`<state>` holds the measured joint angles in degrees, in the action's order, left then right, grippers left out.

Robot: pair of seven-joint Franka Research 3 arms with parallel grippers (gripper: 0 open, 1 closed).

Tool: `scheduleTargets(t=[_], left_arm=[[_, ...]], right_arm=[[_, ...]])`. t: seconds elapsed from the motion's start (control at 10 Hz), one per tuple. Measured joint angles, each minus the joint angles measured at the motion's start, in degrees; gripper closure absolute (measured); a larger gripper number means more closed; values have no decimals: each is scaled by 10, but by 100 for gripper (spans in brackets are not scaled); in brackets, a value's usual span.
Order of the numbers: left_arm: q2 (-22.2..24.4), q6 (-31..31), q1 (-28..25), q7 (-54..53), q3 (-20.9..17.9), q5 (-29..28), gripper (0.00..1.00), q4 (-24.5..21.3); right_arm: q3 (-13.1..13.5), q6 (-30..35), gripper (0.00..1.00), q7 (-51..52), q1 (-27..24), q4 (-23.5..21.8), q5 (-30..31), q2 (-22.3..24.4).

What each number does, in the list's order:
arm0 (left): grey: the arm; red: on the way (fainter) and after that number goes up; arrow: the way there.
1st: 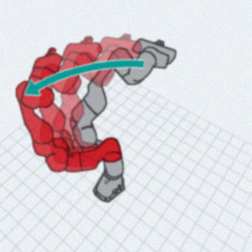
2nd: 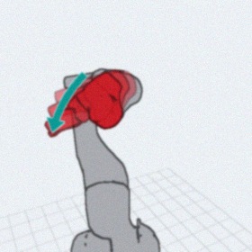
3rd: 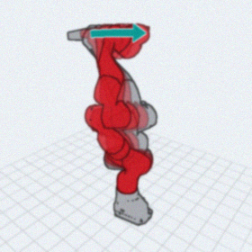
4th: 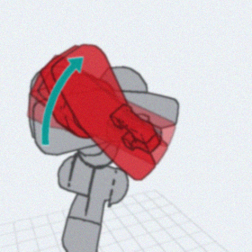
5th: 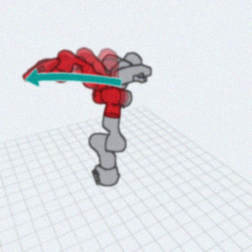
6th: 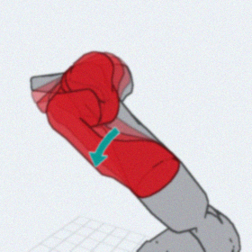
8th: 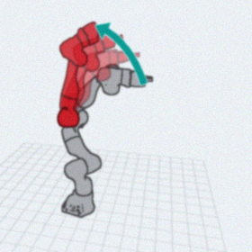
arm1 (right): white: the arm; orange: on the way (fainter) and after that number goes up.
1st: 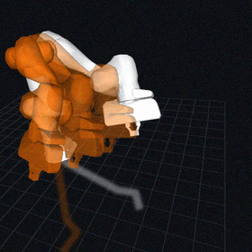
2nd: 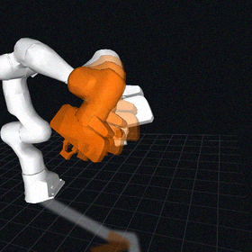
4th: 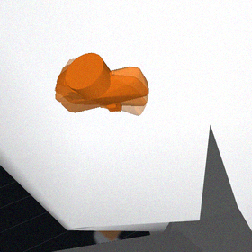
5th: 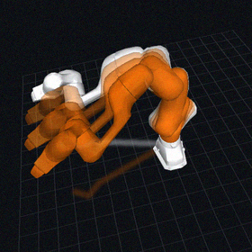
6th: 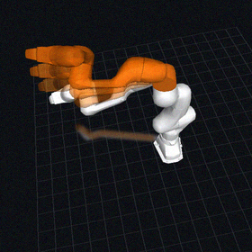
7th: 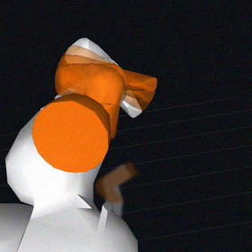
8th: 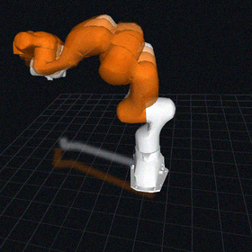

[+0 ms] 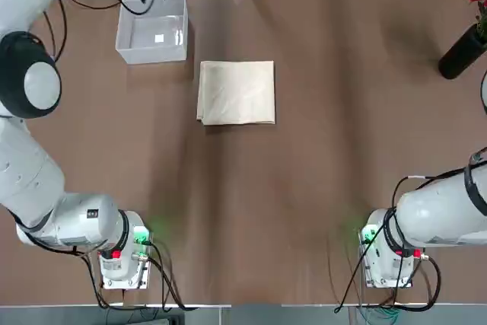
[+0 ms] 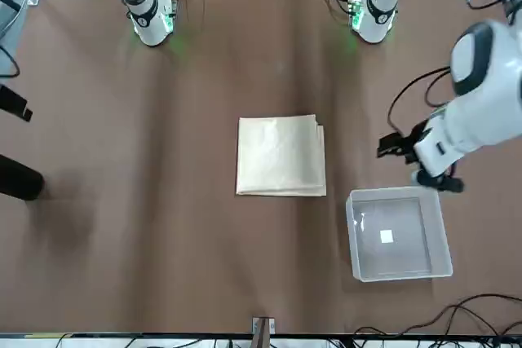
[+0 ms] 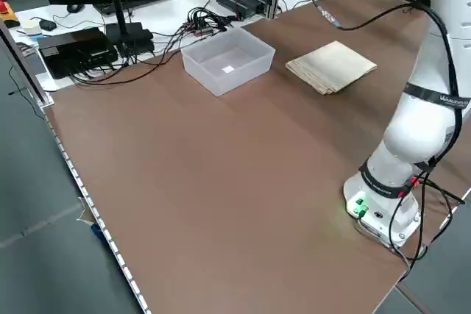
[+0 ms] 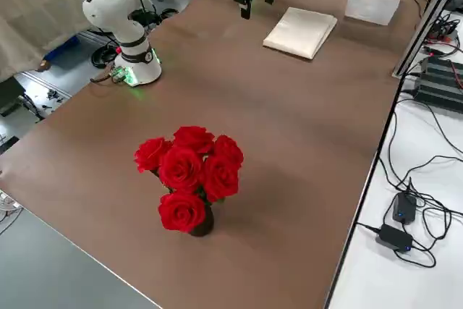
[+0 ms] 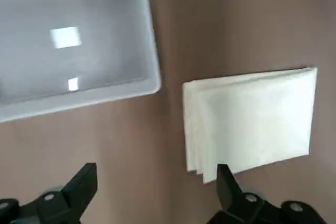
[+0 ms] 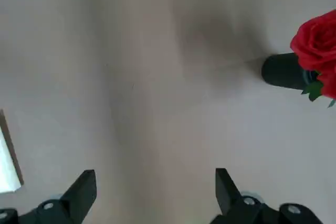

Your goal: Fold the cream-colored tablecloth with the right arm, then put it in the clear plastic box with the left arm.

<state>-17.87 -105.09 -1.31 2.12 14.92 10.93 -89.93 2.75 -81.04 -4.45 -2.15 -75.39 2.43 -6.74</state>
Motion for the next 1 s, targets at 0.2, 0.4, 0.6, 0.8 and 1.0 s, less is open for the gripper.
scheduleTargets(t=[0.2,0.4,0.6,0.8,1.0], left_arm=[[-47,-52,4,2,32,31,4,-29],[-113,-95,18,2,42,42,7,-36],[-166,-143,34,1,44,43,6,-36],[-183,-155,43,1,45,43,5,-34],[-187,-155,44,1,45,43,5,-35]], right_arm=[[-6,15,0,0,3,0,-3,20],[-9,24,0,9,6,-1,-3,25],[-7,24,0,56,6,-4,-3,25],[-6,29,0,70,5,-4,-3,25],[-6,29,0,70,5,-3,-3,28]])
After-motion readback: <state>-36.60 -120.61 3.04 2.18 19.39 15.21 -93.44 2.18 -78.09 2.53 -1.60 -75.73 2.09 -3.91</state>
